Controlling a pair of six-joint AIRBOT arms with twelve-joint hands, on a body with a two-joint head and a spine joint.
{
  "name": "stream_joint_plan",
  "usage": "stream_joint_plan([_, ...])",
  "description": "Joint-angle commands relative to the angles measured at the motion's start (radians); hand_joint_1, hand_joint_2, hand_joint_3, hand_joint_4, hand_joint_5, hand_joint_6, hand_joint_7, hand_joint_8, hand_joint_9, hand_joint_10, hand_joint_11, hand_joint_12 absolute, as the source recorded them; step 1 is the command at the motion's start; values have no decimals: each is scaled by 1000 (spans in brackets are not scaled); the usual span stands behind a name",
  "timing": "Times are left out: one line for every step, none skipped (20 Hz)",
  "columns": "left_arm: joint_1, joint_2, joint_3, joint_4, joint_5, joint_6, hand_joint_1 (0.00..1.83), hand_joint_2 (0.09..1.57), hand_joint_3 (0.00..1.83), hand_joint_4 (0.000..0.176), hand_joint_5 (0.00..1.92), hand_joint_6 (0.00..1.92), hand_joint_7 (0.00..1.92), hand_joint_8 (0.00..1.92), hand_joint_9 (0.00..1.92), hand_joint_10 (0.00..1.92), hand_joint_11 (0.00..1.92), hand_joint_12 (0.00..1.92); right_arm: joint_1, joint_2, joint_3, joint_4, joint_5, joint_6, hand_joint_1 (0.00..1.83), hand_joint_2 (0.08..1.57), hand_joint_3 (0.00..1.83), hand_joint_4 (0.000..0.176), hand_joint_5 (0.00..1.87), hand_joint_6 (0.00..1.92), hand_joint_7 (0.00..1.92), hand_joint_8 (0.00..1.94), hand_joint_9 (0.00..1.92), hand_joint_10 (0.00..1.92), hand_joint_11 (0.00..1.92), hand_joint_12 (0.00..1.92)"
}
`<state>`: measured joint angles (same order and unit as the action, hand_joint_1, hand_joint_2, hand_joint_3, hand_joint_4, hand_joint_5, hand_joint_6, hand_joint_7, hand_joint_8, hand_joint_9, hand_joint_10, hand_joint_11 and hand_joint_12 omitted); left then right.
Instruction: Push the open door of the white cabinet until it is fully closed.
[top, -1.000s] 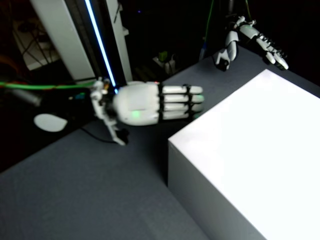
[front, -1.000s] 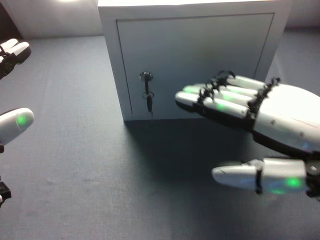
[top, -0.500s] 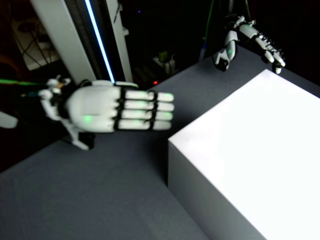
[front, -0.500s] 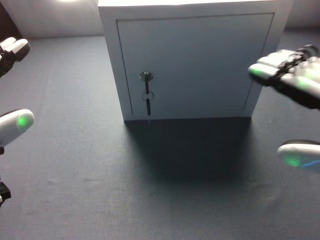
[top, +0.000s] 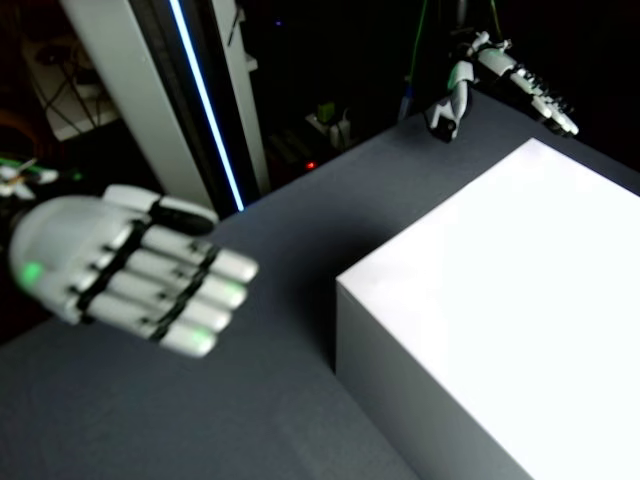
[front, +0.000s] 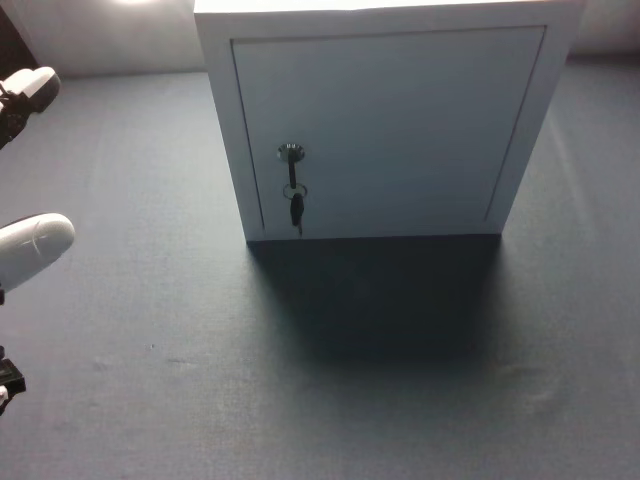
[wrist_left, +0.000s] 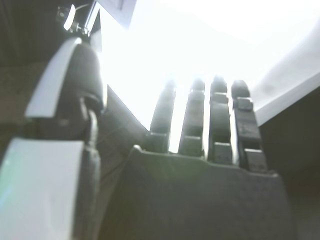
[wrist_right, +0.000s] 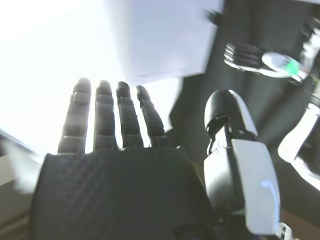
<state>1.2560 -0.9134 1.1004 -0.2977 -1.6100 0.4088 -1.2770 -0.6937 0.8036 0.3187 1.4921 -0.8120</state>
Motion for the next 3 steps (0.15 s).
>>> stream_joint_plan([-7, 9, 2, -21, -123, -3, 13, 1230, 0, 44, 0, 0, 0, 0, 0, 0, 0, 0, 2, 4, -1, 10, 142, 1, 263, 1282, 1, 0, 0, 0, 0, 0, 0, 0, 0, 0])
stream_joint_plan([-8, 11, 2, -21, -123, -3, 2, 1228, 0, 30, 0, 0, 0, 0, 0, 0, 0, 0, 1, 4, -1, 18, 147, -1, 261, 1273, 0, 0, 0, 0, 0, 0, 0, 0, 0, 0])
stream_joint_plan([-8, 11, 2, -21, -123, -3, 0, 1218, 0, 29, 0, 0, 0, 0, 0, 0, 0, 0, 0, 4, -1, 22, 152, -1, 261, 1268, 0, 0, 0, 0, 0, 0, 0, 0, 0, 0])
